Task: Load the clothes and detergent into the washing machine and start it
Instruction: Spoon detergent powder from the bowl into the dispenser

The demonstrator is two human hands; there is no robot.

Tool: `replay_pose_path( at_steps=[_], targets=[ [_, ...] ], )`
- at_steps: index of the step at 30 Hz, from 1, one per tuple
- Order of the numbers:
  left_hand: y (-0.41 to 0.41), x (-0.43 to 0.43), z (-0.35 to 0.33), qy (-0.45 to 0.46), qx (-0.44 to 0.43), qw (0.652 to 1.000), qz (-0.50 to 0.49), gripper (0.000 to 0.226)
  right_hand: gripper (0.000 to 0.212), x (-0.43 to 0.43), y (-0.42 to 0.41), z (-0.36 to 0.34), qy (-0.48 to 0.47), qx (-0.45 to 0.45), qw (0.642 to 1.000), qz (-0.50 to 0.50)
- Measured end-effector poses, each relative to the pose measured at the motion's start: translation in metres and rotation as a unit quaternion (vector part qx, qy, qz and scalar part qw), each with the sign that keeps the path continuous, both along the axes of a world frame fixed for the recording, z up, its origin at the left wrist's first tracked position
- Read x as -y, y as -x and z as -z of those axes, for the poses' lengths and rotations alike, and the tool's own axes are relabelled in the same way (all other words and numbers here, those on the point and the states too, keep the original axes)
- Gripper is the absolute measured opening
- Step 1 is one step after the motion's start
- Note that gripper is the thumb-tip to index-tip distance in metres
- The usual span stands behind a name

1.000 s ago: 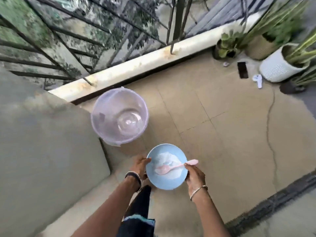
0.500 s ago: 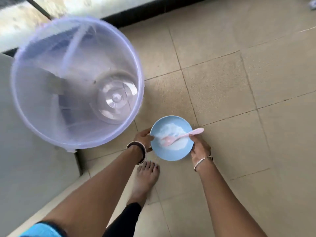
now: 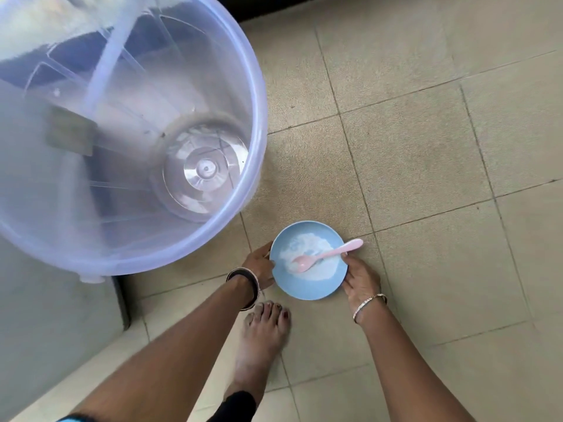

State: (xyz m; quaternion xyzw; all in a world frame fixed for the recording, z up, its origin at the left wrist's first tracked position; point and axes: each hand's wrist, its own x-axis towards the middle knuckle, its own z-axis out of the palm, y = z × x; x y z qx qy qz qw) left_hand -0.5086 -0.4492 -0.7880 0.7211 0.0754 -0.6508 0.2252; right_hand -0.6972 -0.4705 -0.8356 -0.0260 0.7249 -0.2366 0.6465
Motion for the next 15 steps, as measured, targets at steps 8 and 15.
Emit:
replay_pose_path(
  at_steps=[8, 15],
  targets=[
    [-0.017, -0.027, -0.024, -0.029, 0.003, 0.999, 0.043, 0.051, 0.002, -0.018, -0.011, -0.055, -0.050, -0.073, 0.996, -0.006],
    [-0.034, -0.076, -0.139, 0.020, 0.000, 1.000, 0.012, 0.025, 0.027, -0.080, -0.037, -0.181, -0.058, -0.086, 0.994, -0.019]
  ],
)
